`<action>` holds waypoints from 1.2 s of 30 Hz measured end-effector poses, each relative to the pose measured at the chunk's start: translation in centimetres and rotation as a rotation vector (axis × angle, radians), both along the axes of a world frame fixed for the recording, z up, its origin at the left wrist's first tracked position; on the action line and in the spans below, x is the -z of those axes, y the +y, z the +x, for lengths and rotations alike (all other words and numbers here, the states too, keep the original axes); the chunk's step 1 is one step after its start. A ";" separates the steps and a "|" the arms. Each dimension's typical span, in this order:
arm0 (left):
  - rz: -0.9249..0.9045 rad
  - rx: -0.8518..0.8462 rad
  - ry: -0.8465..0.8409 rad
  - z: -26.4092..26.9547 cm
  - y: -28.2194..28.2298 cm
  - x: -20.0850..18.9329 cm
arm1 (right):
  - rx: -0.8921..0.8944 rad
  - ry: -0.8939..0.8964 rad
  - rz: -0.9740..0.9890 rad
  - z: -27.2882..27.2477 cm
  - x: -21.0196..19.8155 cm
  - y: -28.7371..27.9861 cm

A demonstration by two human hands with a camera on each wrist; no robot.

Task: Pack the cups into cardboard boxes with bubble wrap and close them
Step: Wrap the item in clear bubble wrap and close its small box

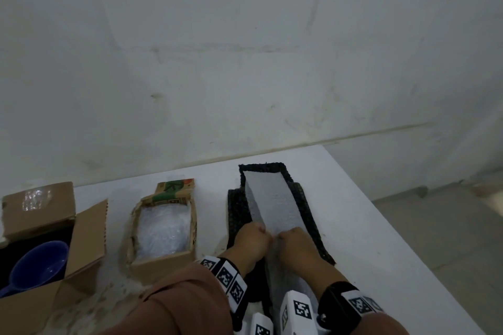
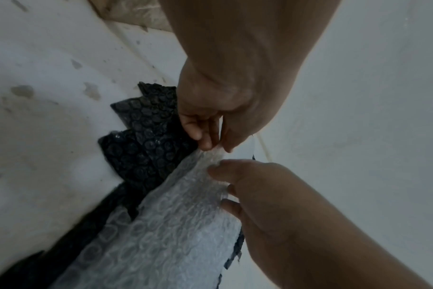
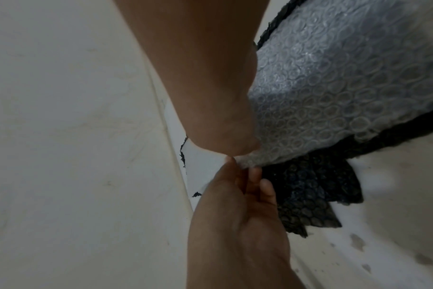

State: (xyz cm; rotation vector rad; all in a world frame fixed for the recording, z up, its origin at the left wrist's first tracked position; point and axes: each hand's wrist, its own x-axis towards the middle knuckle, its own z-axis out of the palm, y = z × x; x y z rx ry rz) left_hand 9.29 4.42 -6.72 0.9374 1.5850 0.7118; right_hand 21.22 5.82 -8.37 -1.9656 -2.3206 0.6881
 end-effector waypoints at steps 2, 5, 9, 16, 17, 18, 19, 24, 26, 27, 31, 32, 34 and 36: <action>0.039 -0.032 -0.073 -0.4 -0.1 -1.4 | 0.157 0.139 -0.046 0.1 -1.4 0.5; 0.119 -0.072 -0.159 -2.1 -0.3 -4.2 | 0.357 0.477 -0.129 0.1 -4.4 0.8; 0.230 -0.143 -0.211 -5.8 -0.8 -7.7 | 0.444 1.020 -0.325 -1.9 -8.7 0.5; 0.383 -0.182 -0.174 -13.1 -3.0 -11.4 | 0.135 0.960 -0.152 -6.9 -12.9 0.8; 0.389 -0.164 -0.137 -14.0 -3.3 -11.7 | 0.101 0.882 -0.072 -7.8 -13.7 0.5; 0.396 -0.164 -0.099 -14.9 -3.6 -12.0 | 0.066 0.824 0.004 -8.6 -14.4 0.4; 0.410 -0.176 -0.071 -15.6 -3.9 -12.4 | 0.030 0.797 0.072 -9.4 -15.1 0.1; 0.575 -0.269 -0.082 -18.6 -5.3 -14.4 | -0.058 1.061 0.029 -12.5 -18.6 -0.9; 0.582 -0.237 -0.241 -19.8 -5.9 -14.5 | -0.059 1.208 -0.067 -14.0 -19.6 -0.9; 0.562 -0.175 -0.307 -19.9 -6.0 -14.4 | -0.055 1.254 -0.078 -14.3 -20.0 -0.8; 0.482 -0.038 -0.310 -20.5 -7.0 -14.1 | 0.034 1.396 -0.133 -16.3 -20.7 -0.7; 0.450 -0.070 -0.272 -20.5 -7.1 -14.2 | 0.049 1.415 -0.168 -16.7 -20.6 -0.8; 0.406 -0.139 -0.245 -20.8 -7.1 -13.9 | 0.030 1.389 -0.278 -17.1 -19.8 -0.9; 0.408 -0.198 -0.281 -21.1 -7.1 -13.7 | 0.012 1.276 -0.381 -17.0 -18.2 -0.8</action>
